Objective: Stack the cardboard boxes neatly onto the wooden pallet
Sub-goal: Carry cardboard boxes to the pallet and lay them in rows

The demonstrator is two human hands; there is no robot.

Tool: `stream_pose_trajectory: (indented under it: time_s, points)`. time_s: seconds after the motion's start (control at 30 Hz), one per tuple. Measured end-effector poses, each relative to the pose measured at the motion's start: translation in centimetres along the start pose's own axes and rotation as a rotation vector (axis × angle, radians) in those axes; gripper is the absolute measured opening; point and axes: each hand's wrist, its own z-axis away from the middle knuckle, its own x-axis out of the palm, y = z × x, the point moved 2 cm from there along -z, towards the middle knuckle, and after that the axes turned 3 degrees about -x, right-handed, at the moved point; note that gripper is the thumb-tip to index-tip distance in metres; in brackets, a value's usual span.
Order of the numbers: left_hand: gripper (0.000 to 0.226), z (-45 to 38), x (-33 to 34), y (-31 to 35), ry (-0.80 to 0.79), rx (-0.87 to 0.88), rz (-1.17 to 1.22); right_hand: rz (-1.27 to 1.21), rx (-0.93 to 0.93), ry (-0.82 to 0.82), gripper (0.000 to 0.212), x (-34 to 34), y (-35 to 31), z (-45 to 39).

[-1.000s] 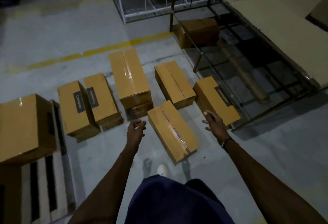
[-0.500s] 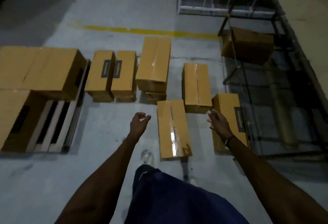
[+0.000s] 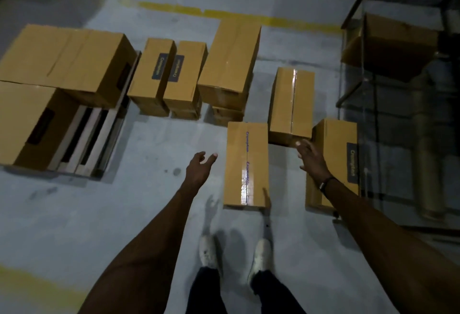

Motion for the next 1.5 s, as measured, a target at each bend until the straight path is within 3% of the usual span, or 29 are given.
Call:
stream_pose_trajectory:
  time_s: [0.23, 0.6, 0.83, 1.0, 1.17, 1.3, 1.5]
  points:
    - [0.074, -12.9, 5.2, -9.0, -0.034, -0.057, -0.019, -0.043, 0.041, 0.05, 0.066, 4.4, 12.5, -10.2]
    - [0.08, -37.2, 19.1, -25.2, -0.003, 0.017, 0.043, 0.146, -0.03, 0.026, 0.077, 12.4, 35.3, -28.9]
    - [0.087, -44.9, 23.7, -32.2, -0.102, -0.02, 0.187, 0.094, -0.059, -0.031, 0.081, 16.5, 44.0, -36.1]
    - [0.071, -45.4, 24.5, -34.4, -0.179, 0.079, 0.198, 0.064, -0.074, -0.027, 0.066, 17.4, 45.5, -36.5]
    - [0.062, -43.1, 23.7, -34.3, -0.196, 0.103, 0.237, 0.067, -0.103, -0.064, 0.095, 16.4, 47.5, -37.0]
    - [0.057, -38.5, 21.5, -32.9, -0.16, 0.092, 0.257, 0.141, -0.114, -0.072, 0.065, 16.4, 41.7, -31.8]
    - [0.052, -29.4, 14.5, -25.6, -0.084, 0.127, 0.273, 0.146, -0.13, -0.108, 0.06, 16.1, 30.5, -24.3]
